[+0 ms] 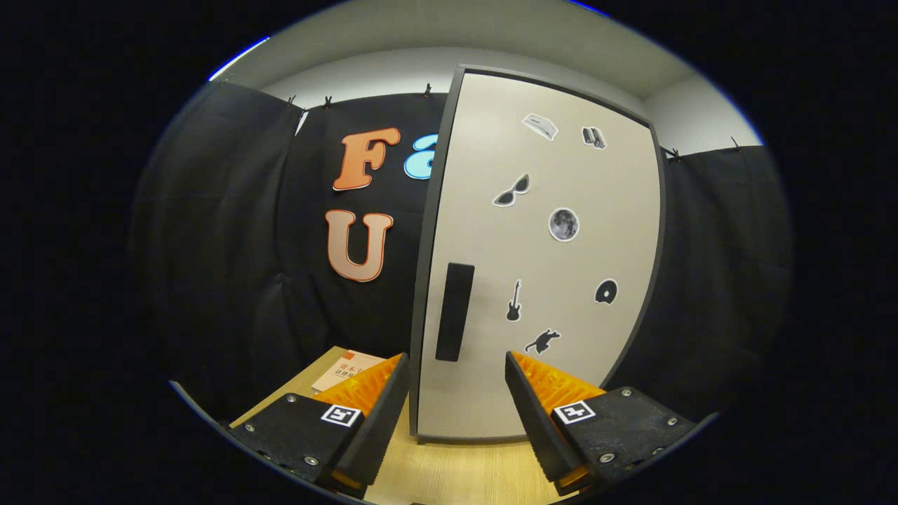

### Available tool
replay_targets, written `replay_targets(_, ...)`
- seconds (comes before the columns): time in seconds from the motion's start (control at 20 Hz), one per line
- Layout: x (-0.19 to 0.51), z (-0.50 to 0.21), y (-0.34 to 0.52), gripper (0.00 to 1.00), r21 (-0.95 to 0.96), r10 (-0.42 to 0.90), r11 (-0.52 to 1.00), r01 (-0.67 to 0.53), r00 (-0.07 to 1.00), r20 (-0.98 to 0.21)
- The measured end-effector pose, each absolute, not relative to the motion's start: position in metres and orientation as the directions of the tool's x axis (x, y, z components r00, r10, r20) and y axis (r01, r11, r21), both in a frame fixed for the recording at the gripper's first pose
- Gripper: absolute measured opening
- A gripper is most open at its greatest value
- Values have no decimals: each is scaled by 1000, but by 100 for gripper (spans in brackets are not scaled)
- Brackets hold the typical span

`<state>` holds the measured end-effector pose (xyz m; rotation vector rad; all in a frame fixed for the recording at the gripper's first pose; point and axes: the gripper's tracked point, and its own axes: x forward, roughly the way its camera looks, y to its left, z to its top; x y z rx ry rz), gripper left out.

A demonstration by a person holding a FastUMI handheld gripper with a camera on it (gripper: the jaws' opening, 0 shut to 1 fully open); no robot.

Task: Open the shoe cabinet door, grab the shoes and put them into the shoe cabinet, then close the shoe cabinet door.

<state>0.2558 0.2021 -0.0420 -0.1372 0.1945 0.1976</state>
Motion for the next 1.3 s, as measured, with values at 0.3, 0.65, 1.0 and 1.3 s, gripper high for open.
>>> replay_targets(0.3, 221, -34, 185, 85, -107, 176, 974, -200, 965, -197)
replay_targets(0.65, 182, -16, 149, 86, -65, 209, 973, -222, 964, -164)
replay_targets(1.0, 145, -2, 90, 86, -26, 218, 974, -223, 967, -136)
replay_targets(1.3, 118, 7, 53, 86, -4, 232, 972, -234, 965, -118)
